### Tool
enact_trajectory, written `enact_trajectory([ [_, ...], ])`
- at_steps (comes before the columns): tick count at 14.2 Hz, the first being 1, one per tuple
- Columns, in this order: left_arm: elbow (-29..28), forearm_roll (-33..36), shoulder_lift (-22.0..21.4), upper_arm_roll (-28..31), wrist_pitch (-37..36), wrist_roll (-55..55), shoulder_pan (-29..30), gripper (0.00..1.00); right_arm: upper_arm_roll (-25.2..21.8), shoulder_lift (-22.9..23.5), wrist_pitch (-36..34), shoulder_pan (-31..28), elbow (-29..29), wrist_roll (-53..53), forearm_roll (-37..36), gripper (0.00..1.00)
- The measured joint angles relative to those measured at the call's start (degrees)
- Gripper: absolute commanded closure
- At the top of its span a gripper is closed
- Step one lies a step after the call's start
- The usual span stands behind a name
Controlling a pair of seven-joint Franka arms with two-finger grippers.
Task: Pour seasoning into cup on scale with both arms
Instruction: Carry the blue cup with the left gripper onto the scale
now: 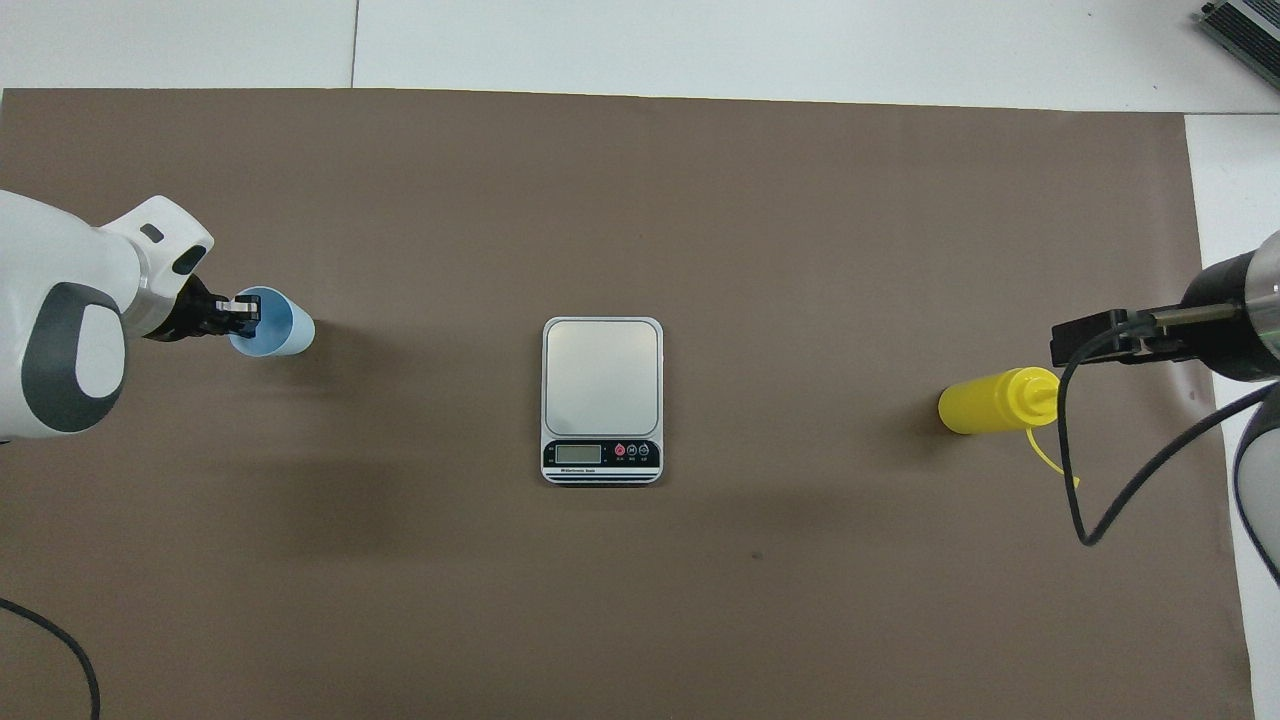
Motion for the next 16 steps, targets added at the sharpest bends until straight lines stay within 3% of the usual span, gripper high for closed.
enact_trajectory([
  [5,9.9,0.0,-0.3,-1.4,-12.8,0.7,-0.7,1.00,0.0,0.0,0.0,0.0,0.0,0.0,0.0,0.00],
  [8,14.9,0.0,-0.5,-2.3,-19.5,-1.3,-4.9,1.00,0.0,0.0,0.0,0.0,0.0,0.0,0.0,0.00],
  [16,15.7,0.3,-0.4,-3.0,-19.0,-21.0,-23.4,1.00,0.0,0.0,0.0,0.0,0.0,0.0,0.0,0.00],
])
